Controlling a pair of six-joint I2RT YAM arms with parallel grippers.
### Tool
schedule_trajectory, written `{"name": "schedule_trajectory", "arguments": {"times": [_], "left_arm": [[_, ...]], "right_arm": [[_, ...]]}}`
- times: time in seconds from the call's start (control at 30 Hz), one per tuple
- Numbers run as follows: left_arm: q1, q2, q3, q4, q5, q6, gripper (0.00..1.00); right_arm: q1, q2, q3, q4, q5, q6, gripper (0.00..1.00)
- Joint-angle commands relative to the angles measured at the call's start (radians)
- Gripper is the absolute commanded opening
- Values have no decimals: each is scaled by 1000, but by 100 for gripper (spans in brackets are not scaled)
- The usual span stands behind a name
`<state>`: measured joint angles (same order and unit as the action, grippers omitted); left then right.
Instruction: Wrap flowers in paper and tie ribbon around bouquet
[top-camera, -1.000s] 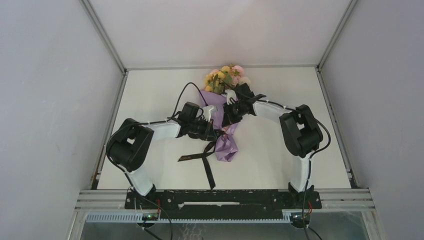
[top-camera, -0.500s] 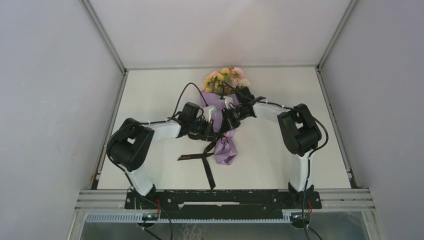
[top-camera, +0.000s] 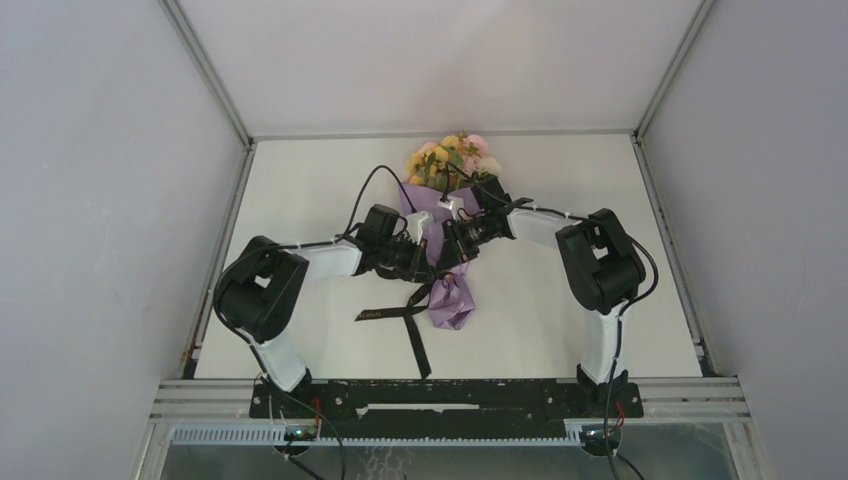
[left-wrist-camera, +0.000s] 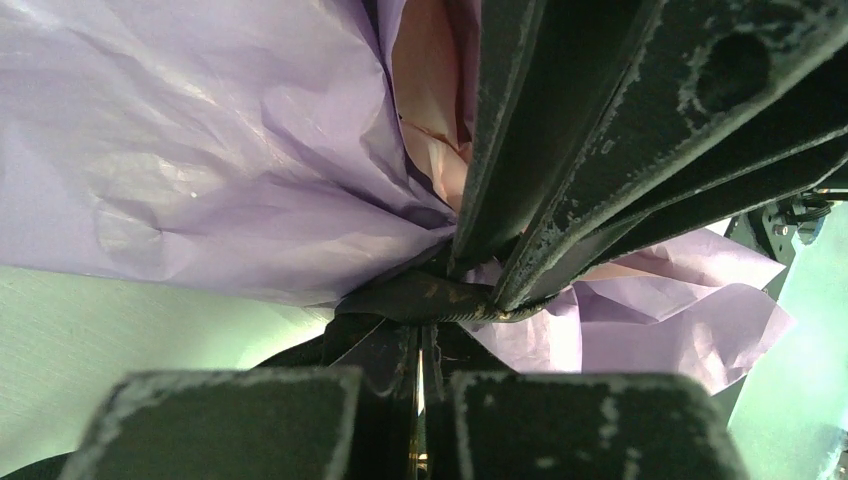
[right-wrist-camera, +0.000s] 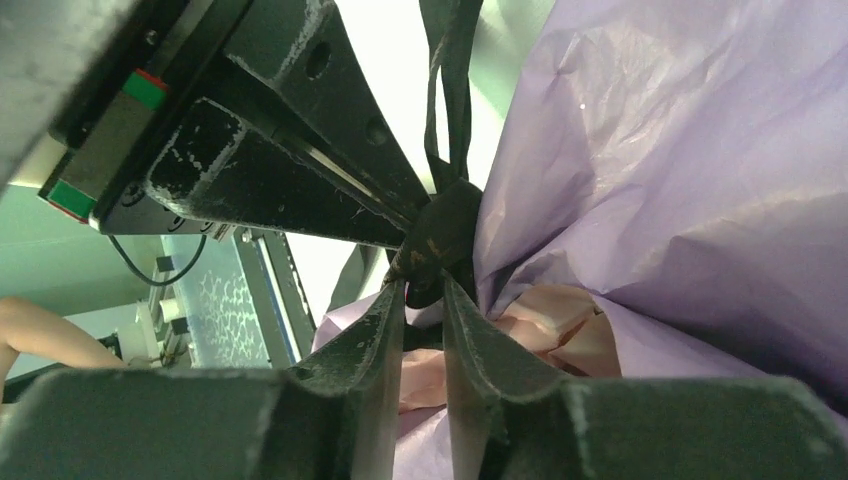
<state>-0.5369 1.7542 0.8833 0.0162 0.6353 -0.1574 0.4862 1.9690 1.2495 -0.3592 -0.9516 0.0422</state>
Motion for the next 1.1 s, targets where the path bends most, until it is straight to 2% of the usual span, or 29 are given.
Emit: {"name": "schedule_trajectory", "arguments": {"times": [0.0,0.17,0.43,0.5,0.63,0.7,0.87,0.93,1.07], "left_arm": [[-5,5,47,24,17,13,0],[-5,7,48,25,16,12,0],[-5,10,55,42,12,6,0],[-5,10,57,43,13,3,0],[-4,7,55,44,12,2,0],[-4,7,53,44,12,2,0],[-4,4,55,48,10,4,0],[-5,-2,53,48,11,8,5],[-4,-21,42,36,16,42,26]], "right_arm": [[4,-52,-21,87,-26,20,31],[13,-47,-28,108,-25,25,36],[20,-30,-28,119,26,33,35],[18,-27,-28,121,36,39,29],[4,-39,-28,114,42,38,7],[-6,-47,-28,106,43,36,0],[-18,-74,-28,76,44,19,0],[-23,-86,-30,70,43,15,0],[-40,-110,-63,116,36,44,0]]}}
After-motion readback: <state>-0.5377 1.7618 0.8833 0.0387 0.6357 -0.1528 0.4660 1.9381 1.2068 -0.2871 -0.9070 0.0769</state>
